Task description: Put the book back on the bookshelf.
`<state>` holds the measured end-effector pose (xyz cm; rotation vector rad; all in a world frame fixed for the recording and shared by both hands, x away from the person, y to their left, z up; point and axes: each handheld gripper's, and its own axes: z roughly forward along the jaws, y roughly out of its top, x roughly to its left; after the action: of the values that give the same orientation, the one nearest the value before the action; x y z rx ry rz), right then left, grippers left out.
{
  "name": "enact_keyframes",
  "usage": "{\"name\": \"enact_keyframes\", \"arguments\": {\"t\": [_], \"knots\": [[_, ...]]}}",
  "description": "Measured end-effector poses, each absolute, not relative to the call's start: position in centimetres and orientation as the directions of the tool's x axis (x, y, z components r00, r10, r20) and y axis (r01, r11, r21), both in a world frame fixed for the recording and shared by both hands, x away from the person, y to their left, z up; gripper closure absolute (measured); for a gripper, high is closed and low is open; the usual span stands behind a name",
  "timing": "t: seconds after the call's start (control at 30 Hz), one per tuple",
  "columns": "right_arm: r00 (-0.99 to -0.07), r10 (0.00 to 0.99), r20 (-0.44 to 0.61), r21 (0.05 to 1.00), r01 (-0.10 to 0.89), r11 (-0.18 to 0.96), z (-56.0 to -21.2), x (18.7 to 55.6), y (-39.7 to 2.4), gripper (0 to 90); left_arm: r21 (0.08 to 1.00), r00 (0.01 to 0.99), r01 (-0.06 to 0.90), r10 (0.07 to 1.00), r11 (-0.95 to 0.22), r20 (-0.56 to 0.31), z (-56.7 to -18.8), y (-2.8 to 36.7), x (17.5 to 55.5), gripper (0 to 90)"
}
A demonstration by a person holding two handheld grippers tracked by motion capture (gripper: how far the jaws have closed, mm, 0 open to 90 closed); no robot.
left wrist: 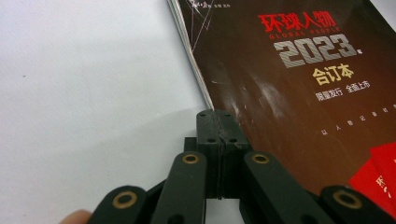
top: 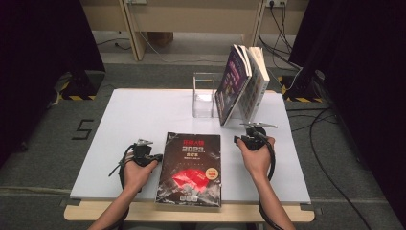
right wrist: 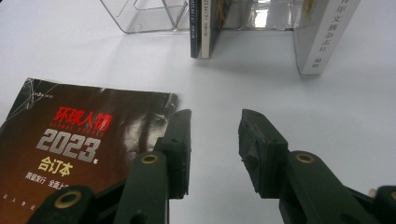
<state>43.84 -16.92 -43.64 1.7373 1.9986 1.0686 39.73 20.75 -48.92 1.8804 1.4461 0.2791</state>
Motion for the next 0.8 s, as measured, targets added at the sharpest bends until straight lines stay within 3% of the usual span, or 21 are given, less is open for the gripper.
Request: {"name": "enact_keyframes", "arguments": {"t": [0.8], "knots": [[-0.256,0.928,0.272,0.588,0.807,0.05,-45.7,46.4,-15.3,62.8,0.664,0.413,0.731,0.876,-0.155,-0.25,-48.8,17.9,39.7,88.6]]}}
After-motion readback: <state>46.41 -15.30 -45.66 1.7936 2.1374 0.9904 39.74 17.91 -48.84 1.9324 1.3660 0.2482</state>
